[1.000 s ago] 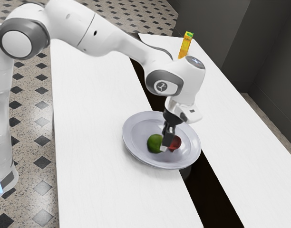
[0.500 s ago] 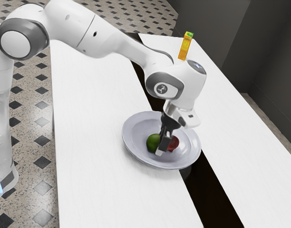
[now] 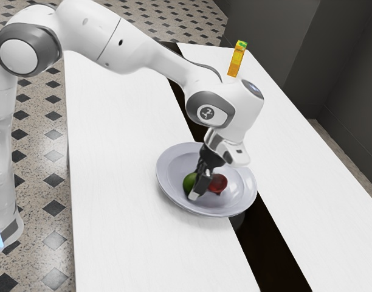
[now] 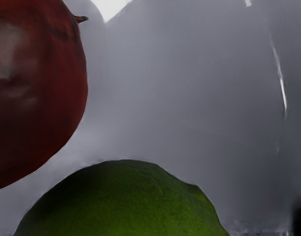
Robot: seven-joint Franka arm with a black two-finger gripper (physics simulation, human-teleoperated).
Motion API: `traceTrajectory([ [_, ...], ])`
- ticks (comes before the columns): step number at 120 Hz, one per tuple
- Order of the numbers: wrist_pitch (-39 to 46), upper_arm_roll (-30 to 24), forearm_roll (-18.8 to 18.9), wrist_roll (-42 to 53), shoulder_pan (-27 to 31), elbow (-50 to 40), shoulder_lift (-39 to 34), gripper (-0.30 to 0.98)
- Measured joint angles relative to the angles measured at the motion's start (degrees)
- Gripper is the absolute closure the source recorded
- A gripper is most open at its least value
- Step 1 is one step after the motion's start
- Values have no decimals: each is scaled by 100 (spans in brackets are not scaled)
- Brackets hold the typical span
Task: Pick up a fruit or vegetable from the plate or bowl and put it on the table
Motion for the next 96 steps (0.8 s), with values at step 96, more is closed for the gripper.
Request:
traceTrajectory([
  [96,-406,-1424,1101,-365,-229,2356,641,42],
])
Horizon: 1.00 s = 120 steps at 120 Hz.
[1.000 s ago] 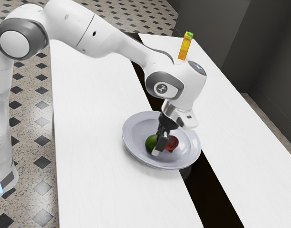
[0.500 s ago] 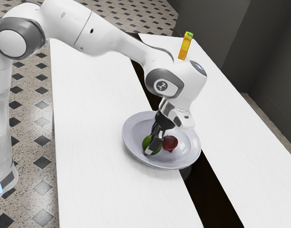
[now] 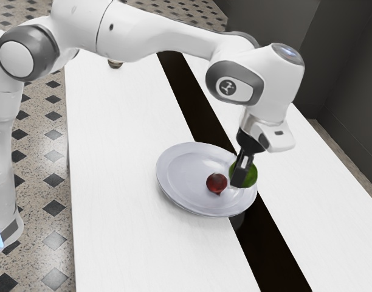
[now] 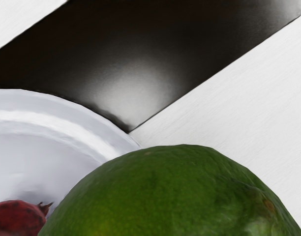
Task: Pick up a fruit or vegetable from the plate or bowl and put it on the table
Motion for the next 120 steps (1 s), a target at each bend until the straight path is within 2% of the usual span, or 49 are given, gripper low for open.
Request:
traceTrajectory([
  [28,909,-48,224,-105,-618,501,944,41],
  [33,1013,-45,264,-115,-689,582,1015,28],
  [40,1124,-44,299,-122,-737,633,1054,18],
  [59,1306,-43,317,-146,-759,652,1058,6],
  [120,1306,-35,250,-195,-750,650,951,0],
])
